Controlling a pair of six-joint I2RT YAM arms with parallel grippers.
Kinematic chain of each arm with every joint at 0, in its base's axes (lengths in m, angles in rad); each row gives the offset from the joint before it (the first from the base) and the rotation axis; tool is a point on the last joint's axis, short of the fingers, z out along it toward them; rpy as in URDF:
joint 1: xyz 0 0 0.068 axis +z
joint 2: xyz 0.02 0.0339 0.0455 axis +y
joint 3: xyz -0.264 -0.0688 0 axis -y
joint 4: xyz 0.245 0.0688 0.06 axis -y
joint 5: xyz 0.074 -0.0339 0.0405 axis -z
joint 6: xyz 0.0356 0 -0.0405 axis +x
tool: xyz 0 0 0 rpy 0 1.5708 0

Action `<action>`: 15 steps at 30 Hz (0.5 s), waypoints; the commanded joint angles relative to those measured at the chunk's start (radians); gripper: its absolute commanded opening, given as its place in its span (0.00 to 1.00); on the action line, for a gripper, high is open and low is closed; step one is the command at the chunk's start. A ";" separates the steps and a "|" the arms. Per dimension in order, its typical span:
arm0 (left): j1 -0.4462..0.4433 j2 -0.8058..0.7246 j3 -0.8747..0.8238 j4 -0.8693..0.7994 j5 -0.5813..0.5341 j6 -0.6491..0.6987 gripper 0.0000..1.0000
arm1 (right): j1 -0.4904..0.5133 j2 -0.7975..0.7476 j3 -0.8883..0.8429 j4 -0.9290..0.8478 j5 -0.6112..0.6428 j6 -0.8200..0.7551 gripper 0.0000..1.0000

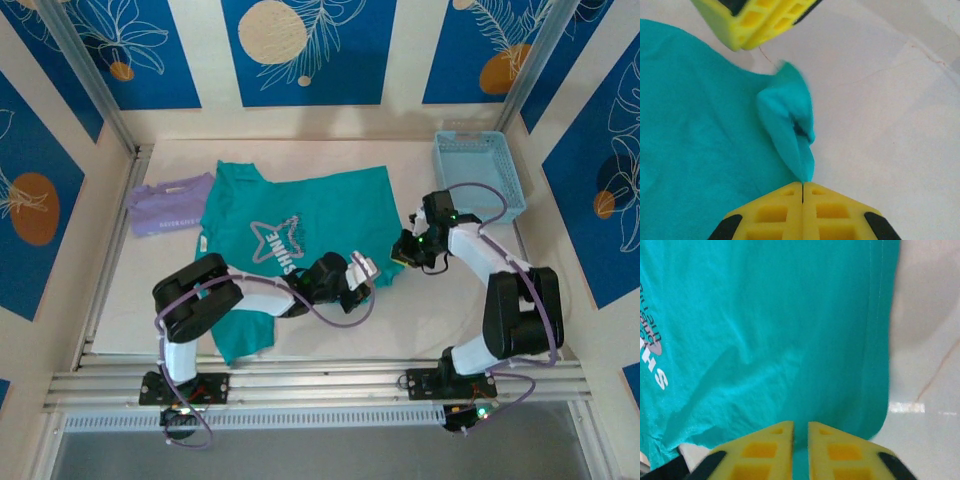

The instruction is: Fold the inside-out t-shirt

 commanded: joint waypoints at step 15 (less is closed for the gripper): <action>0.068 0.060 -0.031 0.116 0.142 -0.253 0.00 | 0.146 -0.300 -0.290 0.085 0.079 0.098 0.44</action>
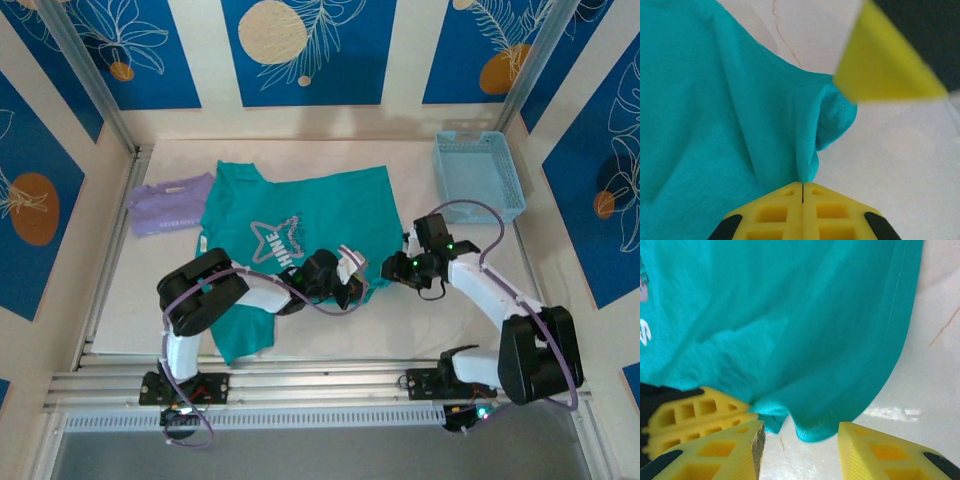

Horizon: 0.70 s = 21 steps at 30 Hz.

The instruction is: Fold the inside-out t-shirt

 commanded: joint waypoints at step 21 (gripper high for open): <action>0.035 0.014 0.014 0.027 0.085 -0.090 0.00 | 0.076 0.098 -0.054 0.225 0.149 0.015 0.16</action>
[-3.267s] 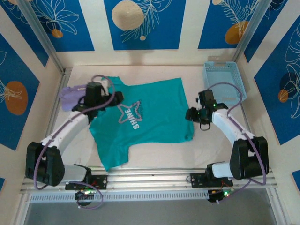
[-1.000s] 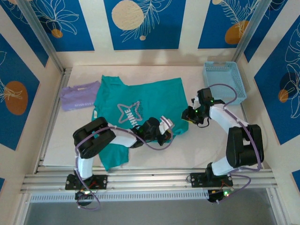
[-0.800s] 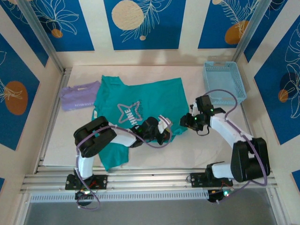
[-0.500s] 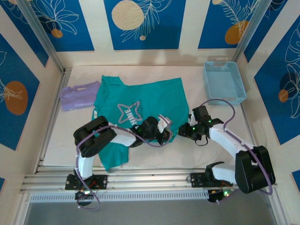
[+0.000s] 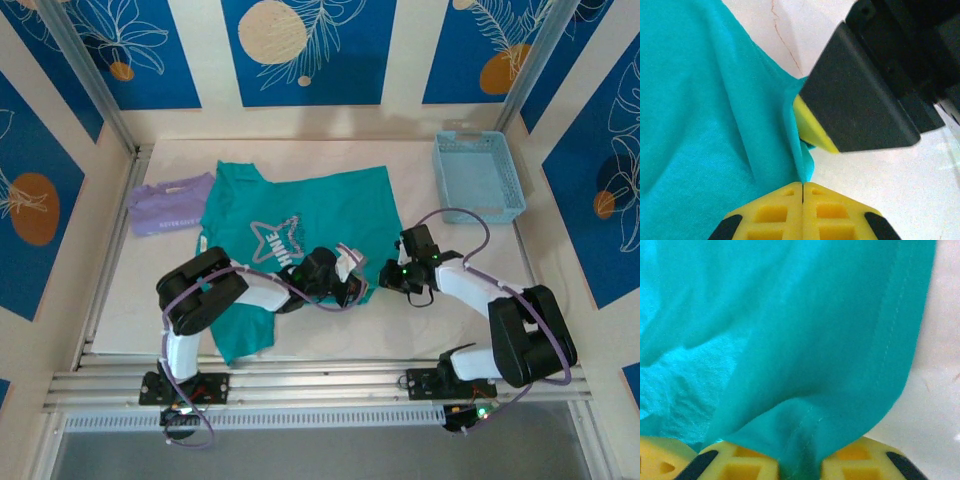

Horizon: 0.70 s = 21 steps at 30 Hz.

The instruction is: Fold the inside-out t-shirt

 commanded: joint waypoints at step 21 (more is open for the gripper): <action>0.092 0.097 0.186 -0.076 0.125 -0.101 0.00 | -0.122 -0.204 0.289 -0.374 -0.170 -0.214 0.00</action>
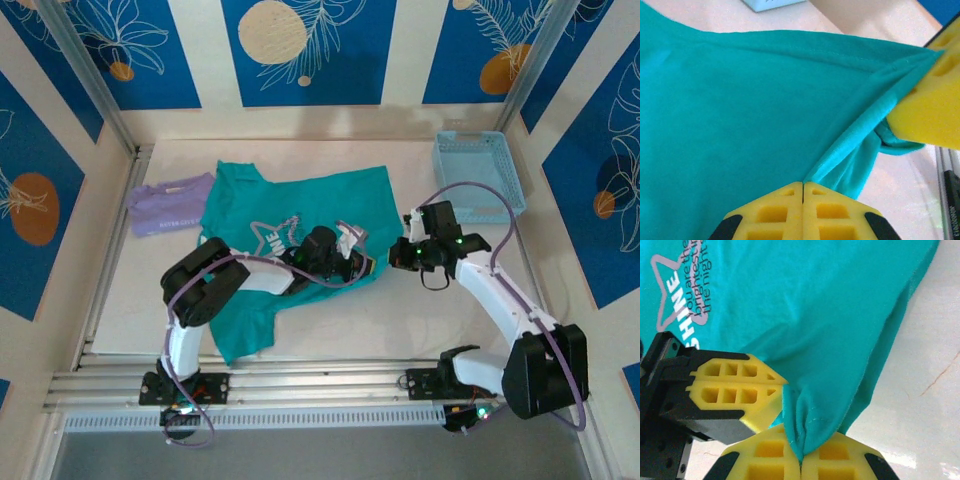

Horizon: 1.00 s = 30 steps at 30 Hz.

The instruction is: Fold the inside-out t-shirt

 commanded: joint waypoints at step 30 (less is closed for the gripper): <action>0.109 -0.909 -0.498 -1.131 -0.589 -0.293 0.57 | -0.050 0.052 0.036 0.067 -0.013 -0.059 0.00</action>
